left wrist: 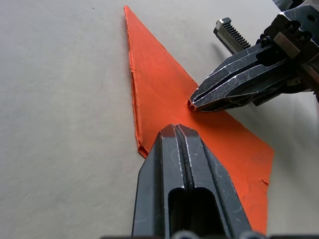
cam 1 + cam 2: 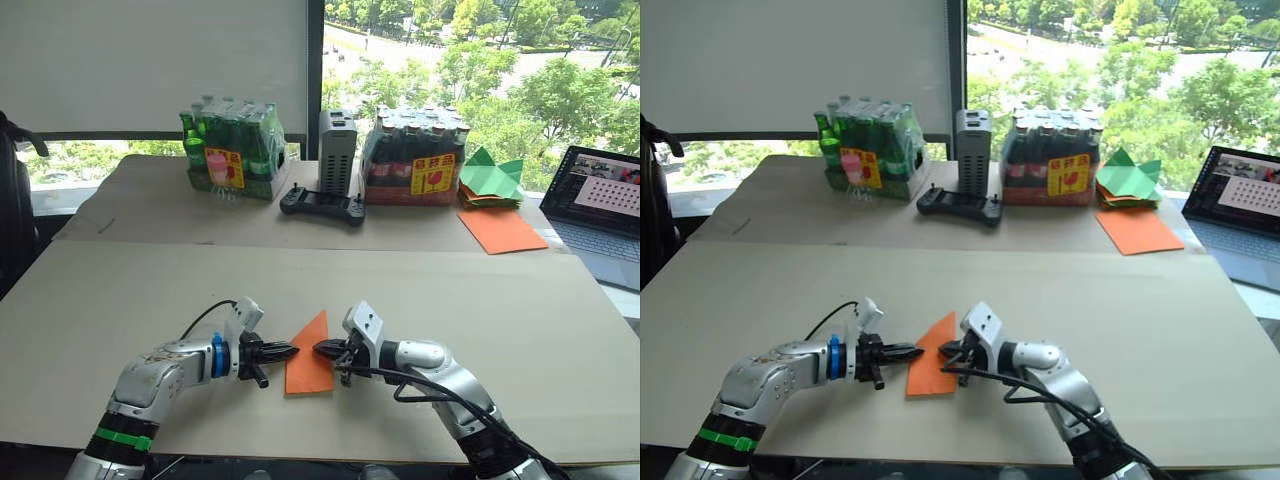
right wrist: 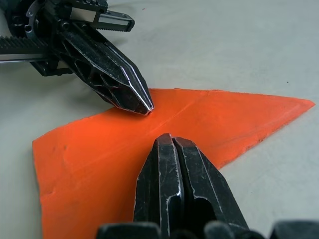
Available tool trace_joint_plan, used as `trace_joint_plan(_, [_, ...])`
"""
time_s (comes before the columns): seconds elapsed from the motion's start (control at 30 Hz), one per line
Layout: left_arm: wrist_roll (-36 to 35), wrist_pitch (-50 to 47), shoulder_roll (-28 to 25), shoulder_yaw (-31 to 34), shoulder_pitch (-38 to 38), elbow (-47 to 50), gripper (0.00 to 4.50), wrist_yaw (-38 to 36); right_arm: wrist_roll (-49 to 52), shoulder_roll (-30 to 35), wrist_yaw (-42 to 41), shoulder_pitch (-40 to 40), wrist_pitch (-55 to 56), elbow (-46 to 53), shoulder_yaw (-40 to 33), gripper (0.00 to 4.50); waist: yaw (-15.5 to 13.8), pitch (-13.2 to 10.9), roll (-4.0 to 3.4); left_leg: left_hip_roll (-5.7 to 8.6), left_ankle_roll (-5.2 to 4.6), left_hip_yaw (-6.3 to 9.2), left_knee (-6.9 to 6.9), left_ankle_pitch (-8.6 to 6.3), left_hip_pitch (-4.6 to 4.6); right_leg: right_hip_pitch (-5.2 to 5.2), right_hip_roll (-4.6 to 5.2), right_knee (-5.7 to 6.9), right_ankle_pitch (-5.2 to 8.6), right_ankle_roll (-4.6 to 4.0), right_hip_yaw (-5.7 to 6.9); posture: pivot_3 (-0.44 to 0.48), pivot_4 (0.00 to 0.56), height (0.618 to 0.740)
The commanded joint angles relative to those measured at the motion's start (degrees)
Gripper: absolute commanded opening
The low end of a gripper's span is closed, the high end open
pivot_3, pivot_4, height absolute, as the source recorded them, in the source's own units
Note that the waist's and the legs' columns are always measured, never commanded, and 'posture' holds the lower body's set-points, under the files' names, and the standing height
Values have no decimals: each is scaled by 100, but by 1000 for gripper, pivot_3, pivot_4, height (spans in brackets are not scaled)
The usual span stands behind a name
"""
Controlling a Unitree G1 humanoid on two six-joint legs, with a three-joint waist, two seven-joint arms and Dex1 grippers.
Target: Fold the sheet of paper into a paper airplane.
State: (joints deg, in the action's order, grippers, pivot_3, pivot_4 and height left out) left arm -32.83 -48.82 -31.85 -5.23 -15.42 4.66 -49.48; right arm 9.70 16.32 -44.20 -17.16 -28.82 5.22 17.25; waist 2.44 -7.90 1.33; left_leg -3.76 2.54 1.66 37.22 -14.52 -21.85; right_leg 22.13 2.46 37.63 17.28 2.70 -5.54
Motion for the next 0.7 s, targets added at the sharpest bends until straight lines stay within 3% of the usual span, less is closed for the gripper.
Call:
trace_joint_plan(0.03, [196,-107,-30,-123,81,-138,41,123,129,-105,252,-65,-45,-151,-289,20,0,-1,-1,0,0,-1,0,0,-1,1,0,0,0,0,0,0,150,740])
trace_joint_plan(0.7, [188,-121,-54,-128,70,-118,41,106,254,304,-2,118,-160,53,-78,20,-3,-3,-3,0,0,0,0,0,-7,4,0,-3,0,0,1,0,150,740])
